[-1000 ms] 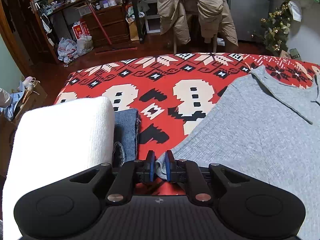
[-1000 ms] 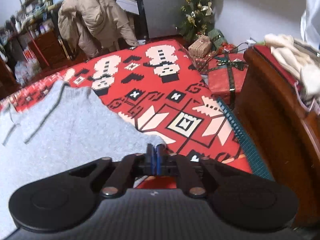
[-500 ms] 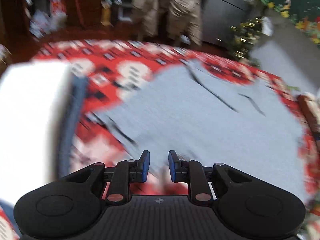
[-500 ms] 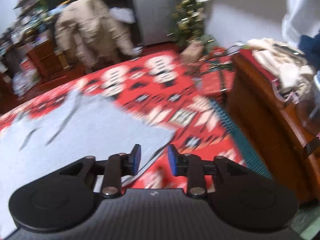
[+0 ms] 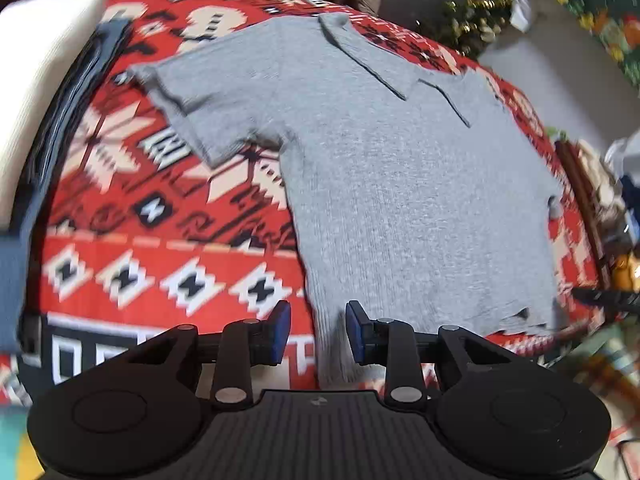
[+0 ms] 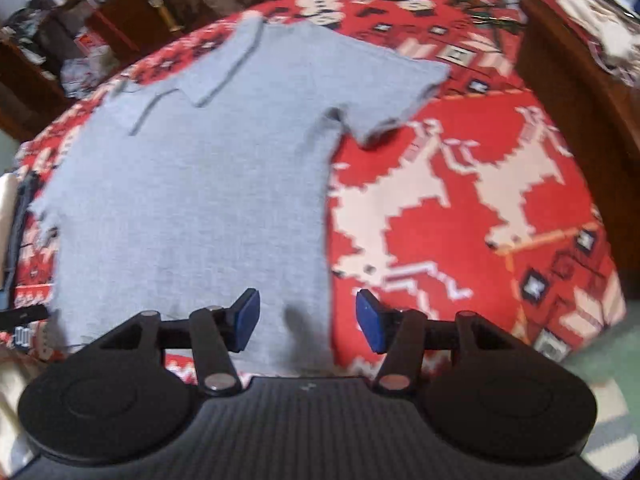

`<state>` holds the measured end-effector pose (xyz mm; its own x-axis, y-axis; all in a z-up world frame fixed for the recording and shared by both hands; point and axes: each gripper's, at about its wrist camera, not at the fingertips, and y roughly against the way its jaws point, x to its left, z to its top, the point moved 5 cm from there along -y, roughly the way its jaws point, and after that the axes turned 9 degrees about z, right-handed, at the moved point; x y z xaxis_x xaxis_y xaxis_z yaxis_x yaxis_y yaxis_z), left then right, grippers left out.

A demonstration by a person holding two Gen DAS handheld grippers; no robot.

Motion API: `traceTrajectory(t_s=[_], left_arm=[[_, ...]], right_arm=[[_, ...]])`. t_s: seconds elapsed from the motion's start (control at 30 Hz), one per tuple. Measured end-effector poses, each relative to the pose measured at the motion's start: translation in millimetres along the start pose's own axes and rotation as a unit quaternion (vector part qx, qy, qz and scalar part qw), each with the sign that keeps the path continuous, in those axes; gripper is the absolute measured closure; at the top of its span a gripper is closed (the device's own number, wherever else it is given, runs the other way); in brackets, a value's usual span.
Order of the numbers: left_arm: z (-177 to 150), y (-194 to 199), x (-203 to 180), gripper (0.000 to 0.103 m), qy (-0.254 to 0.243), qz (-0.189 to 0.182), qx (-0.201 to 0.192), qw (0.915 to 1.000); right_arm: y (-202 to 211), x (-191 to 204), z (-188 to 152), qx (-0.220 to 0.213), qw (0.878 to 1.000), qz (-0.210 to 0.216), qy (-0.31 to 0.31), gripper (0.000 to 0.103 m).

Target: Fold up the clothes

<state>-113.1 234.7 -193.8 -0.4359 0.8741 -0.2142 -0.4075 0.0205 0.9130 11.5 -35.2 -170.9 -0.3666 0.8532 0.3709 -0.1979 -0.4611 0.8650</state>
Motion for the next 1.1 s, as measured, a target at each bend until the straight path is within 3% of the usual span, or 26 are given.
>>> traceTrajectory(t_s=[0.23, 0.37, 0.4, 0.43, 0.47, 0.5, 0.77, 0.97, 1.07, 1.1], left_arm=[[-15, -2, 5, 0.072, 0.018, -0.03, -0.008, 0.9993], [-16, -5, 0, 0.069, 0.009, -0.029, -0.001, 0.9995], [-17, -5, -2, 0.071, 0.004, -0.026, 0.001, 0.9996], [-19, -7, -3, 0.073, -0.005, -0.02, 0.002, 0.9998], [-21, -8, -5, 0.095, -0.015, -0.013, 0.002, 0.9998], [-22, -10, -7, 0.1, -0.025, -0.006, 0.003, 0.9997], [-15, 10, 3, 0.1, -0.036, 0.026, 0.0, 0.999], [-20, -5, 4, 0.1, -0.061, 0.062, 0.017, 0.996], [-21, -3, -1, 0.09, -0.081, 0.071, 0.01, 0.9941], [-20, 2, -3, 0.087, -0.092, 0.072, -0.002, 0.9932]], right_arm=[[-10, -8, -34, 0.025, 0.999, 0.012, -0.041, 0.072], [-11, 4, -43, 0.01, 1.0, 0.007, -0.019, 0.075], [-12, 7, -44, 0.012, 1.0, -0.002, -0.007, 0.081], [-13, 9, -44, 0.013, 1.0, -0.011, 0.003, 0.092], [-13, 11, -44, 0.014, 1.0, -0.016, 0.009, 0.096], [-14, 13, -45, 0.015, 1.0, -0.021, 0.015, 0.097], [13, 2, -36, 0.001, 1.0, -0.021, 0.003, 0.098], [-4, -12, -40, 0.032, 0.999, -0.028, -0.026, 0.098], [-2, -11, -42, 0.037, 0.999, -0.028, -0.025, 0.094], [-1, -11, -43, 0.04, 0.999, -0.026, -0.022, 0.086]])
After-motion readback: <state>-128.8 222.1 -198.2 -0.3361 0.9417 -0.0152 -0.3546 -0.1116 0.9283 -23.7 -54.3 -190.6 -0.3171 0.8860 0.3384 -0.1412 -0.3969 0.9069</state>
